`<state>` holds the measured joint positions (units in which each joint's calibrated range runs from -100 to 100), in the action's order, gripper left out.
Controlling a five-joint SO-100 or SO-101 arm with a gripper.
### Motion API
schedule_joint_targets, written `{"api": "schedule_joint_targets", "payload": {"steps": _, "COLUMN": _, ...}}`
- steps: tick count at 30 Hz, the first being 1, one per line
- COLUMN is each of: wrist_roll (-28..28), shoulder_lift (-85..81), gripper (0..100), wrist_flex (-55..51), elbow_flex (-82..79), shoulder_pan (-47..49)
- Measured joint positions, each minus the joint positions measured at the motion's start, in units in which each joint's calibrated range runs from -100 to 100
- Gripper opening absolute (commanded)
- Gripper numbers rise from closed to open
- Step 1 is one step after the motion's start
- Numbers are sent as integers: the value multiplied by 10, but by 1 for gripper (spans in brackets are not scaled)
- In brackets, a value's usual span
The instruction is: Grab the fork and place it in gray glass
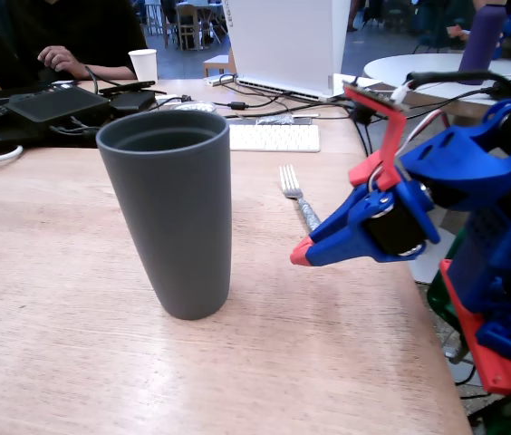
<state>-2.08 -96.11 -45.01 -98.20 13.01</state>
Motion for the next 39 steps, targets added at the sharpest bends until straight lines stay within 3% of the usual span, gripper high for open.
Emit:
{"api": "schedule_joint_targets", "payload": {"steps": 3, "wrist_roll": -2, "shoulder_lift": 35, "gripper": 0, "wrist_flex": 0, "elbow_flex": 28, "shoulder_pan": -14}}
{"api": "schedule_joint_targets", "payload": {"steps": 11, "wrist_roll": -9, "shoulder_lift": 307, "gripper": 0, "wrist_flex": -3, "elbow_flex": 310, "shoulder_pan": -17}}
{"api": "schedule_joint_targets", "payload": {"steps": 18, "wrist_roll": -119, "shoulder_lift": 452, "gripper": 0, "wrist_flex": -4, "elbow_flex": 472, "shoulder_pan": -19}}
{"api": "schedule_joint_targets", "payload": {"steps": 21, "wrist_roll": -143, "shoulder_lift": 453, "gripper": 0, "wrist_flex": -4, "elbow_flex": 482, "shoulder_pan": -36}}
{"api": "schedule_joint_targets", "payload": {"steps": 30, "wrist_roll": -157, "shoulder_lift": 426, "gripper": 0, "wrist_flex": -6, "elbow_flex": 443, "shoulder_pan": -256}}
{"api": "schedule_joint_targets", "payload": {"steps": 39, "wrist_roll": -240, "shoulder_lift": 412, "gripper": 0, "wrist_flex": -7, "elbow_flex": 411, "shoulder_pan": -274}}
